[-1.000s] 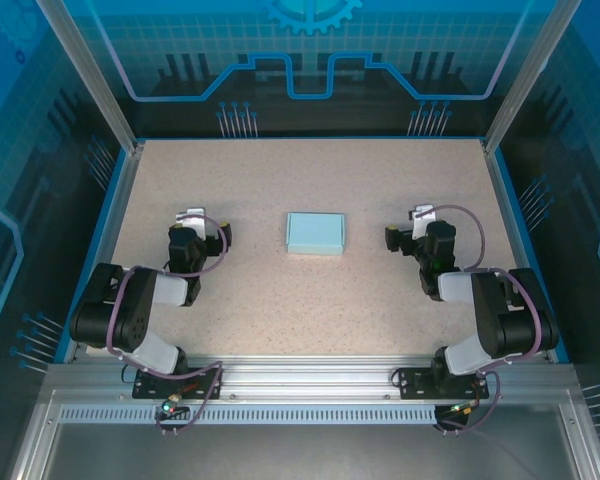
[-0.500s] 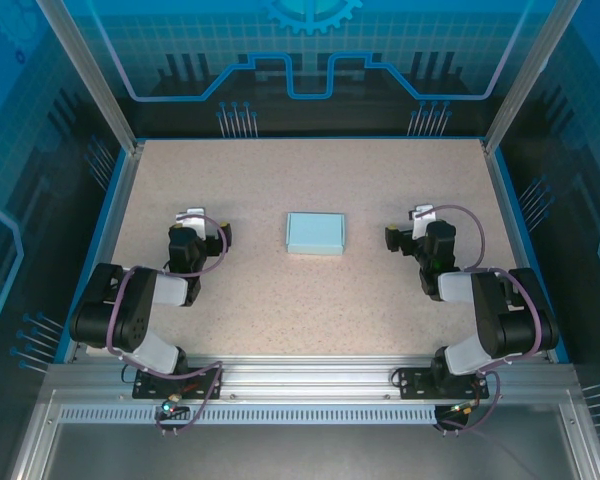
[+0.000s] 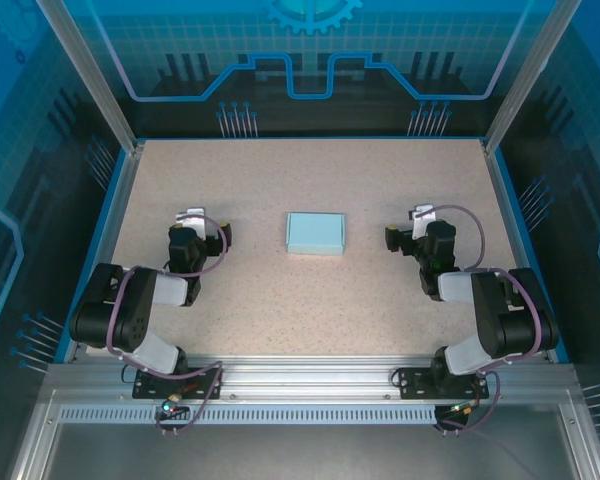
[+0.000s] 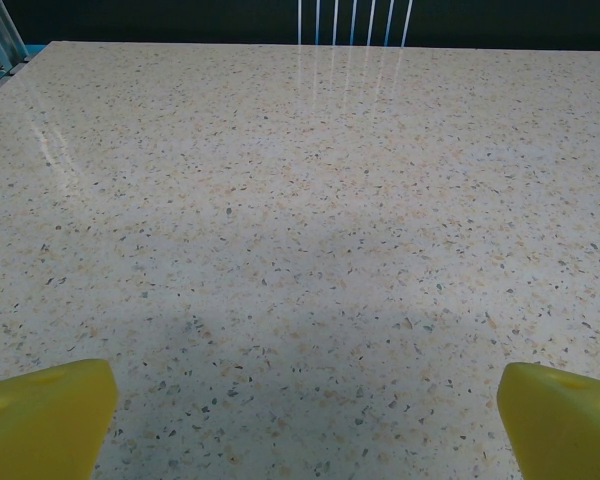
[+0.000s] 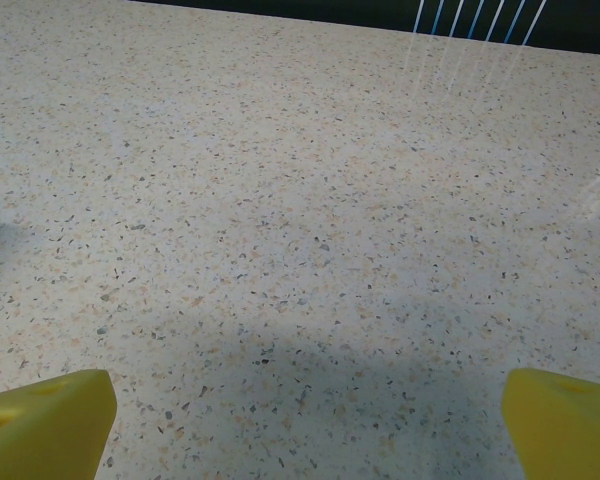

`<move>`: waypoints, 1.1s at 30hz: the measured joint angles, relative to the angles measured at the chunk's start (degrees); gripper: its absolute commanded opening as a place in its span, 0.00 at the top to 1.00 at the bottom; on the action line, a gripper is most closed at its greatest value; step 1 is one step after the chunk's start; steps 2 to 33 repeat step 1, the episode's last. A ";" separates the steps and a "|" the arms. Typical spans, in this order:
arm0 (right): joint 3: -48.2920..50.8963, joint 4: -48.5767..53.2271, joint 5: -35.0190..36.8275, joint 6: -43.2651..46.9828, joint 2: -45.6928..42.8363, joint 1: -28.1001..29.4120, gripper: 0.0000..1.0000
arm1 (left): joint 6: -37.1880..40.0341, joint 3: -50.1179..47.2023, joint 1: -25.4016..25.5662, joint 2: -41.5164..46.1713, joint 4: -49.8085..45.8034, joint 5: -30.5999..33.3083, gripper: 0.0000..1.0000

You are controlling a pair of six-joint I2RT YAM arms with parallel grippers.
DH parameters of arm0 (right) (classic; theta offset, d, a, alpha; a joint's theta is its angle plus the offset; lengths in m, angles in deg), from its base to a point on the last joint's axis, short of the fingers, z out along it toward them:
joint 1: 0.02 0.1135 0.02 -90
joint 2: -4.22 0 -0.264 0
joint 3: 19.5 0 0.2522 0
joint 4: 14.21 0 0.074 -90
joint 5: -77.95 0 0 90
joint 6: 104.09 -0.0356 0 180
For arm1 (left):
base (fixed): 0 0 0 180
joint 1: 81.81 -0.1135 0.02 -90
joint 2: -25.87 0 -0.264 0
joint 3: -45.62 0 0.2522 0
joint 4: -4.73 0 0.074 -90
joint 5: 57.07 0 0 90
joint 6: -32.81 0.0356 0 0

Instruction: Fold the paper box

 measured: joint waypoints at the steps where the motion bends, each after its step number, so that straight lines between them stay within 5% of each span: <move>1: 0.00 0.00 -0.24 0.00 0.00 0.00 0.00 | -0.02 0.00 0.00 0.00 0.00 0.00 0.01; 33: 0.00 0.00 -0.24 0.00 0.00 0.00 0.00 | -0.02 0.00 0.00 0.00 0.00 0.00 0.01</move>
